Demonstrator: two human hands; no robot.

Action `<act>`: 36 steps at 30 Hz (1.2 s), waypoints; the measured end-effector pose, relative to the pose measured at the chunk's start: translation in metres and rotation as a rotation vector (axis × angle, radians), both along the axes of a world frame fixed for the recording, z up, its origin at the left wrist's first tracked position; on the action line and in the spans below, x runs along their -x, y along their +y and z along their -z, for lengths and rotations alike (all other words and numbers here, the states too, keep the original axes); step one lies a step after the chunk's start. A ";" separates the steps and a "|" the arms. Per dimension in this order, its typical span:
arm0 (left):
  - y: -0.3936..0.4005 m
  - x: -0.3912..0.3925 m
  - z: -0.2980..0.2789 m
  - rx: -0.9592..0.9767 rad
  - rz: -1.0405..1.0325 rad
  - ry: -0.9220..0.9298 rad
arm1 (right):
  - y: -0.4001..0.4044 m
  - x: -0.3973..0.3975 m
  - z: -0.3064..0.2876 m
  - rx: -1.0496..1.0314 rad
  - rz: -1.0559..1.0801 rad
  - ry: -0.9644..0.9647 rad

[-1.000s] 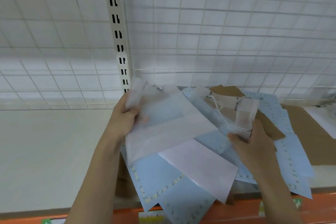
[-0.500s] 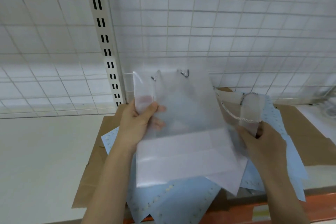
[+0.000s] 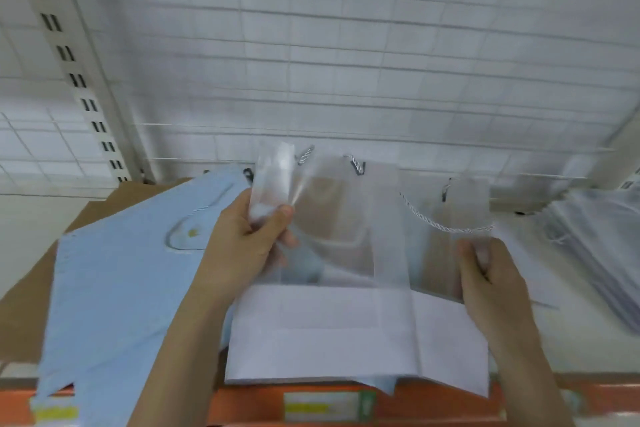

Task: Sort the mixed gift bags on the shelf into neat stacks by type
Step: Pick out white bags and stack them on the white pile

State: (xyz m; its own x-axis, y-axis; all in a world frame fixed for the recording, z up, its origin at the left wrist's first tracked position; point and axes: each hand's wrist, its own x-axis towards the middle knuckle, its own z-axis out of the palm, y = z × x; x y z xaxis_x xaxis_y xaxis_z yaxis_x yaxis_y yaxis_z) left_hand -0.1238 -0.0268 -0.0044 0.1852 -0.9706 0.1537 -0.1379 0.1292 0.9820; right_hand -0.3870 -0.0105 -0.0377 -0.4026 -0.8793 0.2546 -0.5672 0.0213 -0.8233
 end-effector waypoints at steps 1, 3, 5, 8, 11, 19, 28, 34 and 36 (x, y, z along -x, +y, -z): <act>0.002 0.020 0.000 0.004 -0.008 -0.033 | 0.003 0.018 -0.001 -0.012 0.005 -0.002; 0.008 0.056 0.003 -0.001 -0.005 -0.031 | 0.006 0.056 0.001 -0.047 -0.003 -0.022; 0.012 0.088 0.010 -0.021 -0.009 -0.038 | 0.009 0.093 0.003 -0.065 -0.027 -0.027; 0.019 0.120 0.025 -0.057 -0.028 -0.113 | 0.014 0.137 0.006 -0.110 -0.053 0.003; 0.023 0.138 0.032 -0.083 -0.047 -0.187 | 0.018 0.168 0.016 -0.196 -0.021 -0.033; 0.013 0.160 0.028 -0.154 -0.154 -0.098 | 0.023 0.182 0.013 -0.376 -0.143 -0.196; 0.008 0.161 0.026 -0.098 0.035 -0.072 | -0.005 0.192 0.024 -0.317 0.037 -0.001; 0.007 0.169 0.027 0.013 0.041 -0.293 | -0.031 0.196 0.038 -0.317 0.038 0.347; 0.008 0.174 0.026 0.007 0.020 -0.307 | -0.040 0.202 0.044 -0.345 0.037 0.461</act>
